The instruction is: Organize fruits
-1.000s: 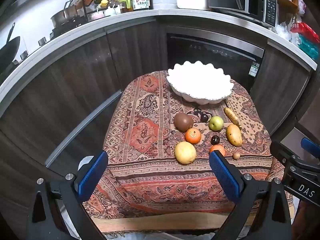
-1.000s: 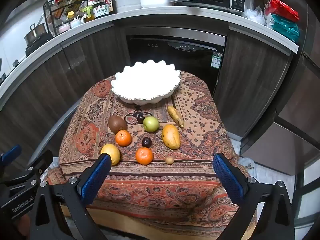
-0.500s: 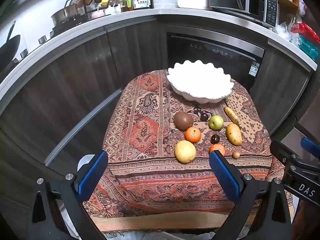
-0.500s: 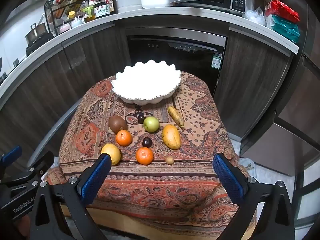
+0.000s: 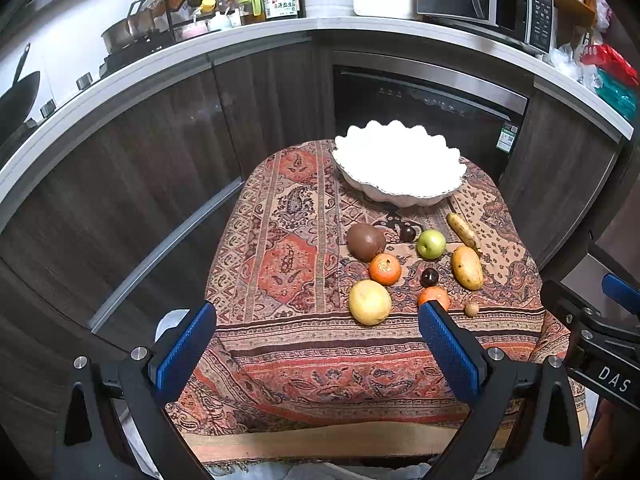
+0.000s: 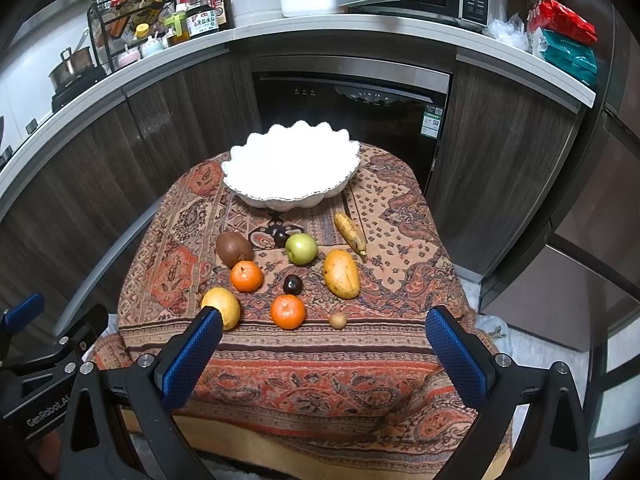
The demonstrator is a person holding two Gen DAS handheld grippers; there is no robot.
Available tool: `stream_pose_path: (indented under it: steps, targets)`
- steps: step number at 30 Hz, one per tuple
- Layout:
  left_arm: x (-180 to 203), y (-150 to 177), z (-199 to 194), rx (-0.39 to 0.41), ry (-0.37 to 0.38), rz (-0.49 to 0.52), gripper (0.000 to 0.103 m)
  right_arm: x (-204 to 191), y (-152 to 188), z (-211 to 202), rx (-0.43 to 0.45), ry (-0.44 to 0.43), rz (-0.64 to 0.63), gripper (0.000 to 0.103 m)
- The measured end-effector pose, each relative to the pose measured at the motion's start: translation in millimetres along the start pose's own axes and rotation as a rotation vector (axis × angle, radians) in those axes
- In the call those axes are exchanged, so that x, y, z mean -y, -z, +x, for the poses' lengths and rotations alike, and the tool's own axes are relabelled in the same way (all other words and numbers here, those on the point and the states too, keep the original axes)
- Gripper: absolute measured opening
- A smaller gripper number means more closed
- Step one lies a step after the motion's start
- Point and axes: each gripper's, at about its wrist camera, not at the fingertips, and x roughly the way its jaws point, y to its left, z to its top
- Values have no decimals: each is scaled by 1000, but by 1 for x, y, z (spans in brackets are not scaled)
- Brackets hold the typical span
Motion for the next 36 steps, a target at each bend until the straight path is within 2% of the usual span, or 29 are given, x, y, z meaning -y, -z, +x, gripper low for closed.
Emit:
stream_pose_path:
  steps: [36]
  targets:
    - [2, 2, -1, 5, -3, 8, 103, 5, 0, -2, 5, 4, 7, 102]
